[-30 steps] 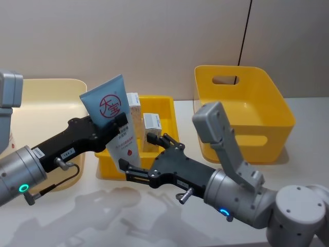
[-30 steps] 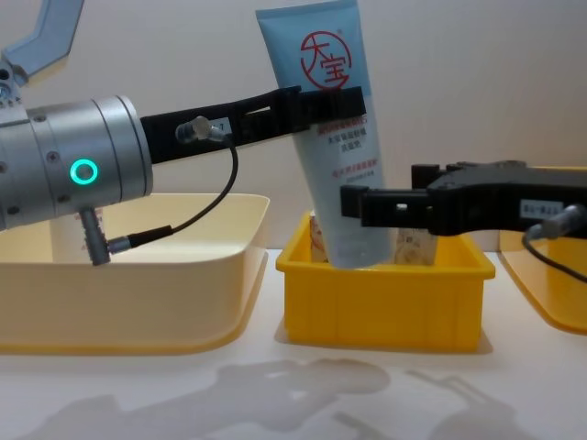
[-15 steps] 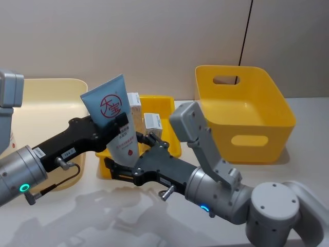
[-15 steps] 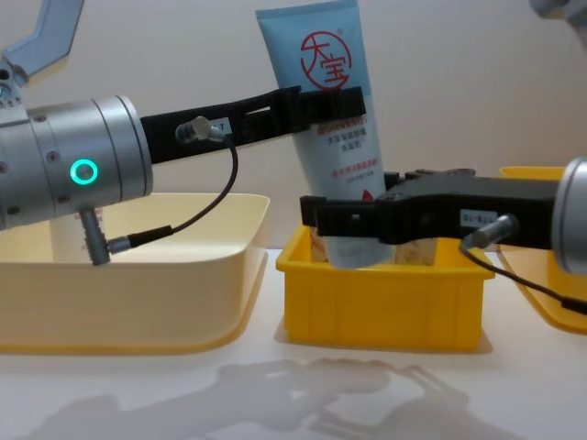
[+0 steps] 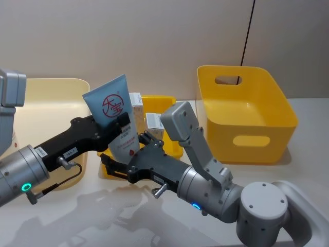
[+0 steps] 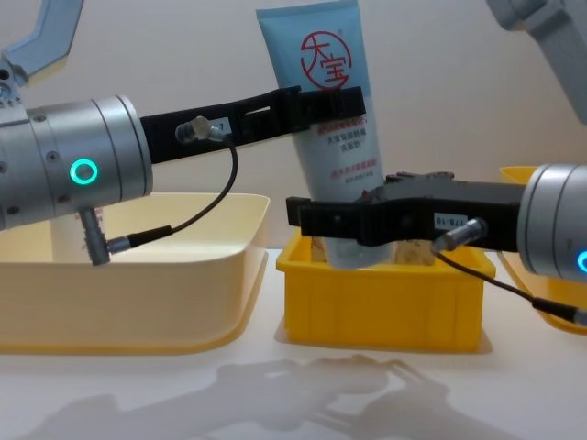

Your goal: Bimanual collaborative sorting of washing and personal care products

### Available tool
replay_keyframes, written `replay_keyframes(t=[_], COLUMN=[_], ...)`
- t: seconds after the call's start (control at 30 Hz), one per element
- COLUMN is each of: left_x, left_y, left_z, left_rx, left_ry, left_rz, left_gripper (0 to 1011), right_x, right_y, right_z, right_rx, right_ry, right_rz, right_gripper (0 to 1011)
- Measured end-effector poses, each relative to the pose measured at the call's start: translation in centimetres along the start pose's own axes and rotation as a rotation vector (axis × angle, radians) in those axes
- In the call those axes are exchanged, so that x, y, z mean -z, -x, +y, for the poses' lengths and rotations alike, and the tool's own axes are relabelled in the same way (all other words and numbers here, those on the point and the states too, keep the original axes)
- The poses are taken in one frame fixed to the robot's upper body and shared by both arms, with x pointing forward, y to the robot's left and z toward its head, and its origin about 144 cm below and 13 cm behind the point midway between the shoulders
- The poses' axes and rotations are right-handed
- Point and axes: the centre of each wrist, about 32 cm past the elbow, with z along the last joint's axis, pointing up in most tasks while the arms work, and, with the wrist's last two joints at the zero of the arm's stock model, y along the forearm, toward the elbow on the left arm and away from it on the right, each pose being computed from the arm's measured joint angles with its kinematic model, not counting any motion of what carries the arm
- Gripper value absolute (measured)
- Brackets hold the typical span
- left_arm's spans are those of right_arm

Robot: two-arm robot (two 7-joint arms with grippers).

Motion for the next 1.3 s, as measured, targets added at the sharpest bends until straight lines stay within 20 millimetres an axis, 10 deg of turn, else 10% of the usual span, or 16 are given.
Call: replay_keyframes(t=[0.3,0.77,1.3], left_x=[0.00,0.01,0.00], left_y=[0.00,0.02,0.00], left_z=[0.00,-0.02,0.00], left_rx=[0.000,0.001,0.000], left_ry=[0.000,0.000,0.000], left_rz=[0.000,0.000,0.000], left_gripper=[278,327,846], right_x=[0.05,0.10,0.11], right_y=[0.13,0.25,0.26], right_z=[0.32,0.56,0.62], right_rx=[0.002,0.002,0.003], right_ry=[0.000,-0.002,-0.002], right_rz=[-0.002,-0.002,-0.003], right_gripper=[717,620,564])
